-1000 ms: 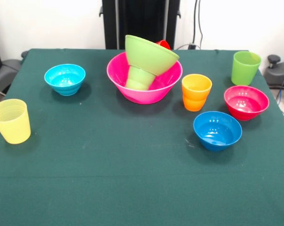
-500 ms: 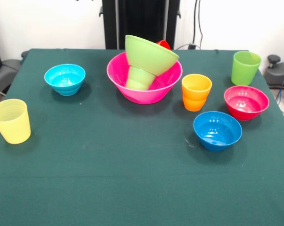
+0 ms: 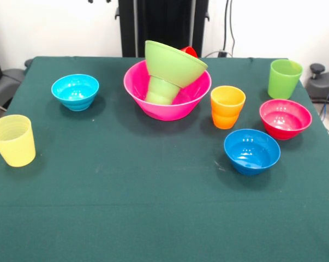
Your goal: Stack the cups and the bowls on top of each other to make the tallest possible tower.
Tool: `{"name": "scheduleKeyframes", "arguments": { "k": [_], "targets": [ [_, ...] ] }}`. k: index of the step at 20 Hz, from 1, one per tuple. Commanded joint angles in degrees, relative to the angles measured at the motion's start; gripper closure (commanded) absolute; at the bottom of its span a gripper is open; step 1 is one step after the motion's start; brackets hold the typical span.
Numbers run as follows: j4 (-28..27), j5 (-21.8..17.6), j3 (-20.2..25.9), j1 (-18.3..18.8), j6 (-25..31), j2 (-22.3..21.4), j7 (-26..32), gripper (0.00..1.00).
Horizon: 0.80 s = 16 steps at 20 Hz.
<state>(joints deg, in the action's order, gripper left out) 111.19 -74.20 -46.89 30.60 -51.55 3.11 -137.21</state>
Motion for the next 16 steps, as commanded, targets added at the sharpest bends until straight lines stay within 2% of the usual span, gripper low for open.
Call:
{"name": "scheduleKeyframes", "arguments": {
  "k": [1, 4, 7, 16],
  "targets": [
    [-9.8, 5.2, 11.1, 0.6, 6.1, 5.7, 18.0, 0.0],
    [-10.5, 5.9, 11.1, 1.0, 5.8, 6.5, 19.1, 0.0],
    [-11.2, 9.5, 11.0, 2.6, 3.8, 8.1, 23.6, 0.0],
    [-14.2, 13.8, 13.0, 10.4, -6.6, 12.2, 36.2, 0.0]
  ]
}}
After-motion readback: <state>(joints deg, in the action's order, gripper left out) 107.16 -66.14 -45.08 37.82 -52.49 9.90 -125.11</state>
